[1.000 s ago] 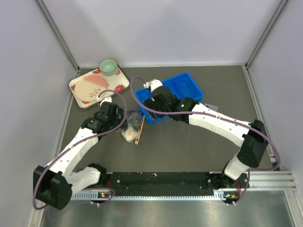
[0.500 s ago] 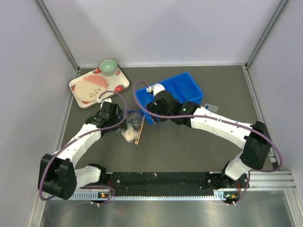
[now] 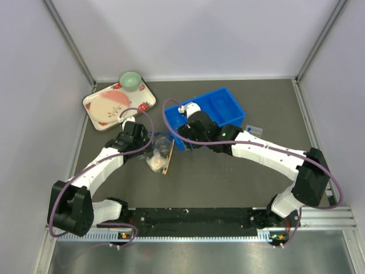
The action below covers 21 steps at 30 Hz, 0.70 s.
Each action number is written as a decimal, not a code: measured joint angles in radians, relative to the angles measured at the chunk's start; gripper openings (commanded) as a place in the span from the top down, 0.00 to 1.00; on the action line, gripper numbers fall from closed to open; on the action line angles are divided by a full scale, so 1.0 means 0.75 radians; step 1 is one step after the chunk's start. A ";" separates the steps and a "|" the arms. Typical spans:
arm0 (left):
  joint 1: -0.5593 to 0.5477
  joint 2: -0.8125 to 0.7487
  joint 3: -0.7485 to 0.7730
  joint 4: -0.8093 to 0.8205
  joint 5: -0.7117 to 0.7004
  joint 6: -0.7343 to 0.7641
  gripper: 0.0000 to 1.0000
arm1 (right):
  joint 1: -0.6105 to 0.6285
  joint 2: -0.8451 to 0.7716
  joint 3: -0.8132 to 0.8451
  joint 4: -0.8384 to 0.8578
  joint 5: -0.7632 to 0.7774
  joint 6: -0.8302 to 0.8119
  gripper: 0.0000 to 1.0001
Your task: Organize the chemistry lab equipment
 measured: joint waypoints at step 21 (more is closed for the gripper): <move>0.006 0.046 -0.052 -0.111 -0.014 -0.005 0.19 | 0.000 -0.004 -0.019 0.019 -0.027 0.004 0.29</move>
